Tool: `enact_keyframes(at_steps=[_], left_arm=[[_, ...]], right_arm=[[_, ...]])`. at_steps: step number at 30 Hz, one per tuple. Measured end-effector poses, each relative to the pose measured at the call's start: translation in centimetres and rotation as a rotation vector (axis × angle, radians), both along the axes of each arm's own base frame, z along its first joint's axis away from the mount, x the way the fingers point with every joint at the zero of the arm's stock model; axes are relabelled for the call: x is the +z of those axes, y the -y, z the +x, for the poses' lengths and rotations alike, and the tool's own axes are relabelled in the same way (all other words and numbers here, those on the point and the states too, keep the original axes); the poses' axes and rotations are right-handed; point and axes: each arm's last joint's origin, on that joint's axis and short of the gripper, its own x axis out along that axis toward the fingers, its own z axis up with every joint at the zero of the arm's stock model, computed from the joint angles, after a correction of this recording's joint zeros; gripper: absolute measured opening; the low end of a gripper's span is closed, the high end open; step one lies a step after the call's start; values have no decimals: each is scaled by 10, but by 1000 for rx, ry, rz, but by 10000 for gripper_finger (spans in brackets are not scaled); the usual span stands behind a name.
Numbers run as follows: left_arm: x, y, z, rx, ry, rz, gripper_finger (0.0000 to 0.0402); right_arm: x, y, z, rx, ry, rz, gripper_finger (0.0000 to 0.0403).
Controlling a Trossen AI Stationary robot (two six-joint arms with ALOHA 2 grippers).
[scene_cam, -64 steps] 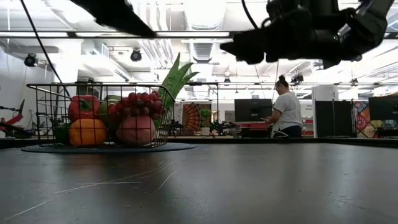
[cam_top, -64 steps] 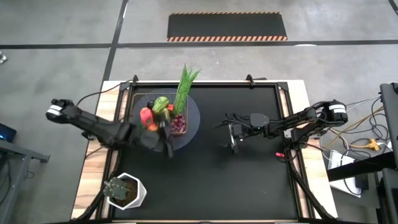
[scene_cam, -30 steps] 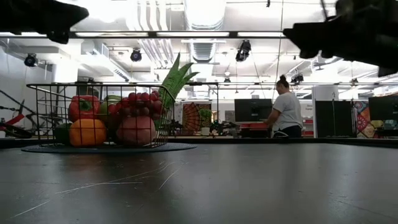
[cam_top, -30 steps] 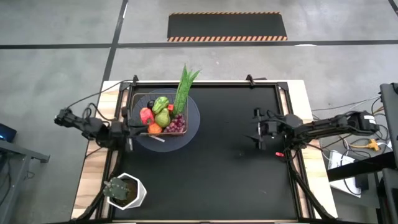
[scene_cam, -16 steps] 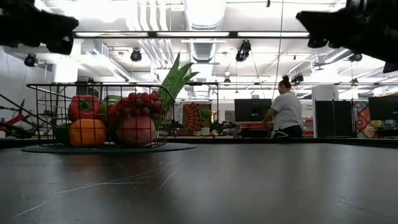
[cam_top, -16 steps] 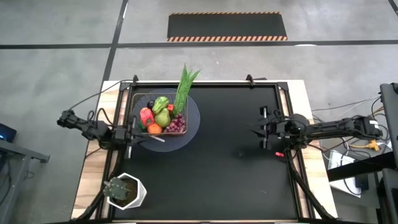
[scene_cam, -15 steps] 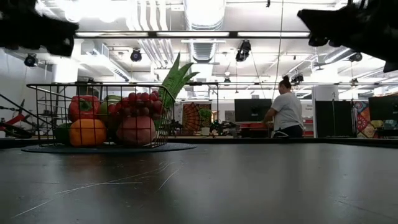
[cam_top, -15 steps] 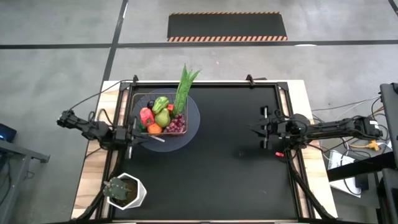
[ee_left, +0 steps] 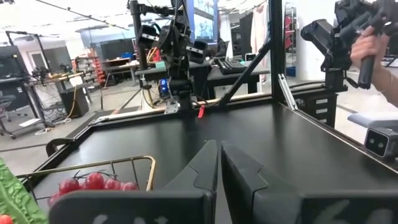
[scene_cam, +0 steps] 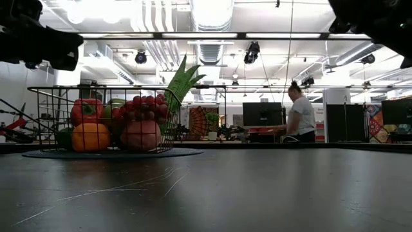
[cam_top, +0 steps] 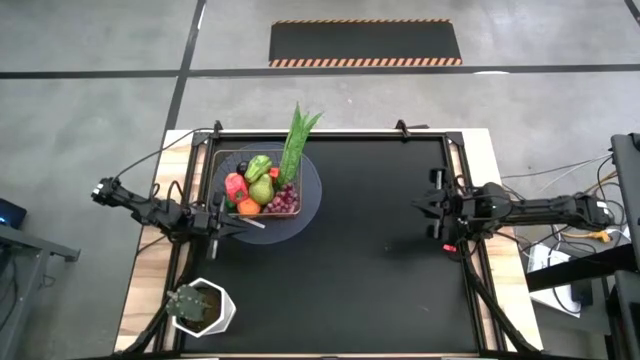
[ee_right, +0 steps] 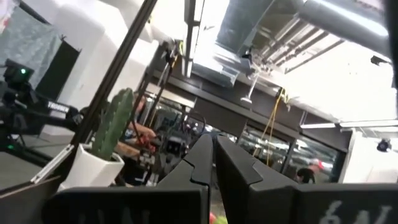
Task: Build produce basket
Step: Return to Home Position
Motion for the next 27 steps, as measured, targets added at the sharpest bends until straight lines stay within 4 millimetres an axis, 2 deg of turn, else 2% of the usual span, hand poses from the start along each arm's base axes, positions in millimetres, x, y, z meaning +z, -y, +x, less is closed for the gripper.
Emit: enact_keyframes(at_steps=[15, 18, 27], left_arm=[[-1, 0, 1, 4, -21, 8, 3], [-2, 1, 2, 6, -27, 12, 3], [-2, 1, 2, 7, -28, 13, 3]], right_arm=[[6, -1, -20, -6, 62, 59, 9], [0, -2, -20, 36, -15, 65, 9], [-20, -1, -20, 18, -219, 166, 9]])
